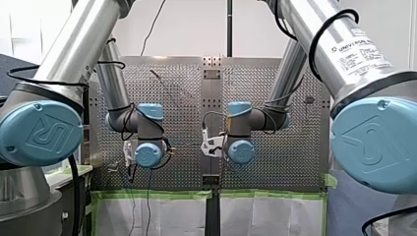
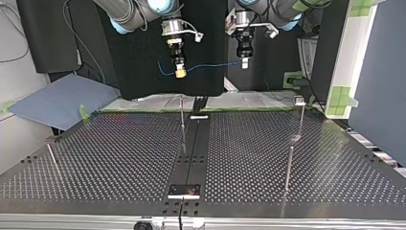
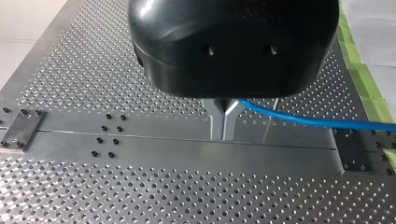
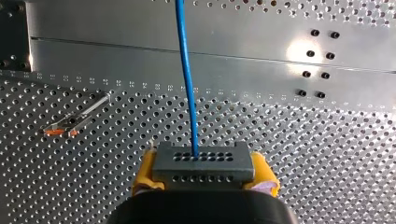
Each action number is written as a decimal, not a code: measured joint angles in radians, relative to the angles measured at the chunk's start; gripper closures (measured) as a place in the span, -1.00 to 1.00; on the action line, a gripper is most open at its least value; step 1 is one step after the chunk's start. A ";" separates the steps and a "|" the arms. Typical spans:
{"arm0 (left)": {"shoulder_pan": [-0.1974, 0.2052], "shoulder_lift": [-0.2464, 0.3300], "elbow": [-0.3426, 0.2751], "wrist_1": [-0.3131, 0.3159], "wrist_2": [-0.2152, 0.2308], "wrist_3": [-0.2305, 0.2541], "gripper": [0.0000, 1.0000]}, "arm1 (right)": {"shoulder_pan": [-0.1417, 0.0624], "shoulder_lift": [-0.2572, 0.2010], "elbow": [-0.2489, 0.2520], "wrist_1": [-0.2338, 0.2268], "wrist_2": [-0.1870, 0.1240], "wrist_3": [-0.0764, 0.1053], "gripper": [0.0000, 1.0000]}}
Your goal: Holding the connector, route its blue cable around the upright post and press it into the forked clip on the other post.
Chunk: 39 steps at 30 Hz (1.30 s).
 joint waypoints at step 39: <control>0.026 -0.009 -0.014 -0.026 0.002 0.005 1.00 | 0.002 0.040 -0.006 0.022 0.005 -0.003 1.00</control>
